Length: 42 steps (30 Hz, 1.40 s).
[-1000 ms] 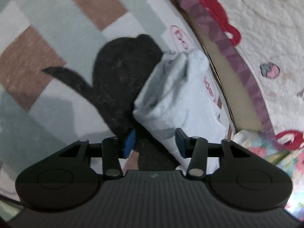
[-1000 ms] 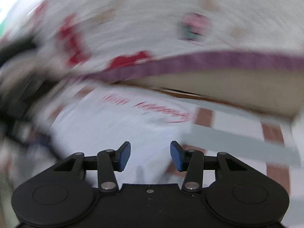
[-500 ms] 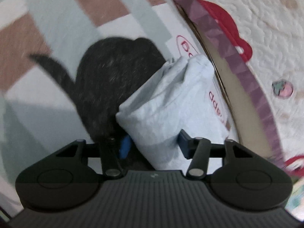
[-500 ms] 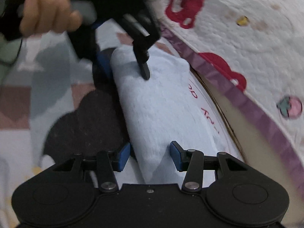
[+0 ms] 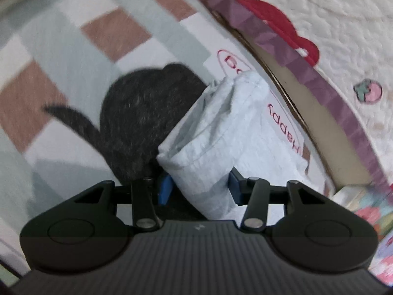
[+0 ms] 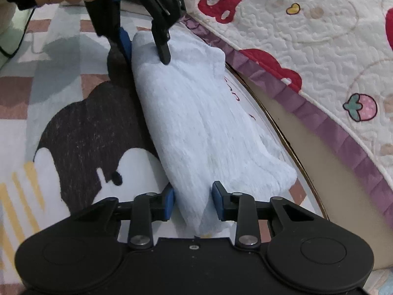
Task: Fold clothes
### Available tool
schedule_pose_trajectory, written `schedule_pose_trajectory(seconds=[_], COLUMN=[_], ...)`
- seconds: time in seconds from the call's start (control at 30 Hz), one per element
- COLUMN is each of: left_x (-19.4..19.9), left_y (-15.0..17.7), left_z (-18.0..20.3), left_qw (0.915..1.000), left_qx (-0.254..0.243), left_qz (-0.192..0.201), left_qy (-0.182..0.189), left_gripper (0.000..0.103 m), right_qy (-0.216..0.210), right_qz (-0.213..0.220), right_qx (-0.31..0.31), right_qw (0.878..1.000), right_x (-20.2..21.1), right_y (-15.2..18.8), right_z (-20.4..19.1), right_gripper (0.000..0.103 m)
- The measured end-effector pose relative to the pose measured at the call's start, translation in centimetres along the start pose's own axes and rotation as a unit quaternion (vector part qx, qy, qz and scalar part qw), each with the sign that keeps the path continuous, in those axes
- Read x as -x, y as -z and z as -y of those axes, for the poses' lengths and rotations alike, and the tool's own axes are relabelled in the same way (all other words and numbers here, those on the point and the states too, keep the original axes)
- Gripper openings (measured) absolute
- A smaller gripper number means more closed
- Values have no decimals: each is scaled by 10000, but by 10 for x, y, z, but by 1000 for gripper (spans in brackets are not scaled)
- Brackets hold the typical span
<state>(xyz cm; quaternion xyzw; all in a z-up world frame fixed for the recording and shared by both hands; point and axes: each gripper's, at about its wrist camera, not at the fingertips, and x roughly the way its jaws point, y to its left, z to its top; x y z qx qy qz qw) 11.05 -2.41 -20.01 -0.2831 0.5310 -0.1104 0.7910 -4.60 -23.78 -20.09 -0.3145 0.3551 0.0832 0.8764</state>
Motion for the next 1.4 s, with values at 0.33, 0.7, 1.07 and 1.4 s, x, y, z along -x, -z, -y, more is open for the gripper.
schedule_pose_trajectory(seconds=[0.33, 0.7, 1.07, 1.4], left_x=[-8, 32, 9, -13], left_y=[-20, -44, -36, -40], left_z=[-24, -43, 32, 36], left_qw=[9975, 9906, 9729, 9724], left_qx=[269, -71, -1870, -2287], left_qz=[-513, -397, -273, -8], left_qy=[412, 1309, 1332, 469], left_gripper=[48, 49, 51, 45], right_qy=[83, 13, -575, -1842], right_qz=[75, 117, 23, 273], right_qx=[-137, -902, -3753, -8162], right_qw=[9998, 9959, 9251, 5470], right_x=[7, 16, 49, 4], right_y=[11, 22, 40, 92], right_z=[-2, 2, 35, 21], right_gripper=[36, 37, 55, 60])
